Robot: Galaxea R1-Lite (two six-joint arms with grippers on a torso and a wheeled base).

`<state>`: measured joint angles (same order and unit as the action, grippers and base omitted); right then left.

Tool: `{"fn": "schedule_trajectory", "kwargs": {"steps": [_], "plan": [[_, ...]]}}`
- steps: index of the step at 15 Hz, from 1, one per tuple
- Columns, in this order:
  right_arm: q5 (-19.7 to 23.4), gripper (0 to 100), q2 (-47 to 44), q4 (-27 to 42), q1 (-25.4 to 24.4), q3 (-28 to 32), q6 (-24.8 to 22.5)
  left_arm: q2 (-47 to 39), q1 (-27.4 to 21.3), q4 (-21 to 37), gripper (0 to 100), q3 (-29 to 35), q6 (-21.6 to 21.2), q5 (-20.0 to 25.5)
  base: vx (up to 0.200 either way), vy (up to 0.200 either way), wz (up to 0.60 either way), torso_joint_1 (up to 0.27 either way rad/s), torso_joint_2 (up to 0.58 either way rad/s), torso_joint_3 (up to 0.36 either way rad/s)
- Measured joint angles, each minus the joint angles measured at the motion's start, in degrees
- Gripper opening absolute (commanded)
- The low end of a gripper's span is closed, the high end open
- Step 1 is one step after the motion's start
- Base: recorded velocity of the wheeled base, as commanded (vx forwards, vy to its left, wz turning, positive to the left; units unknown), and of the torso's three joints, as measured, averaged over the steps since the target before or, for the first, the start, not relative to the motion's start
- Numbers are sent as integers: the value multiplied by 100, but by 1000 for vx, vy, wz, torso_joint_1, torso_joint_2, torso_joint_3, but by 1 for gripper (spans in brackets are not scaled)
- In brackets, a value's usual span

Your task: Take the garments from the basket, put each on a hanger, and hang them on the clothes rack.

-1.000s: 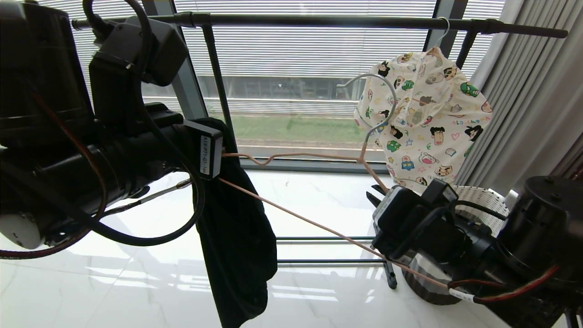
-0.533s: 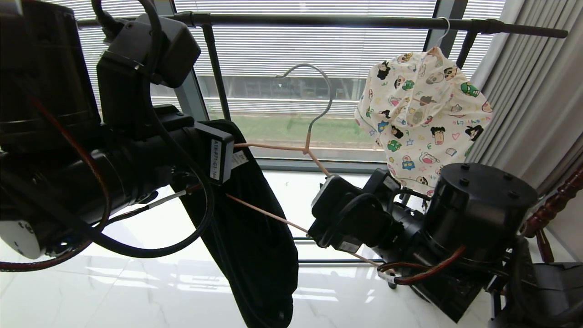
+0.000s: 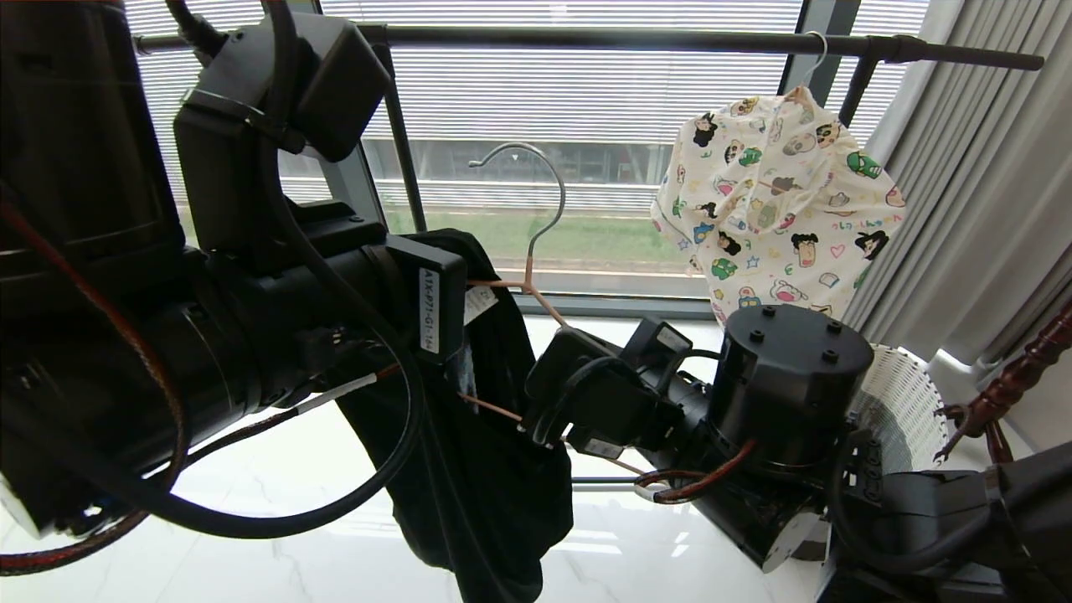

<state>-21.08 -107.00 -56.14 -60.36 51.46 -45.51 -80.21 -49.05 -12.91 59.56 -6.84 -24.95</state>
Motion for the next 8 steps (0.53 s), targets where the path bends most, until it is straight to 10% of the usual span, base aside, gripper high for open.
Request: {"fn": "schedule_trajectory", "kwargs": {"steps": [7, 8], "plan": [[-24, 0, -130, 0, 157, 99, -15, 54, -74, 2, 0, -122, -5, 9, 0, 0, 0, 0, 0, 0], [-27, 0, -129, 2, 184, 100, -26, 100, -80, 2, 100, -196, -13, 11, 0, 0, 0, 0, 0, 0]]}}
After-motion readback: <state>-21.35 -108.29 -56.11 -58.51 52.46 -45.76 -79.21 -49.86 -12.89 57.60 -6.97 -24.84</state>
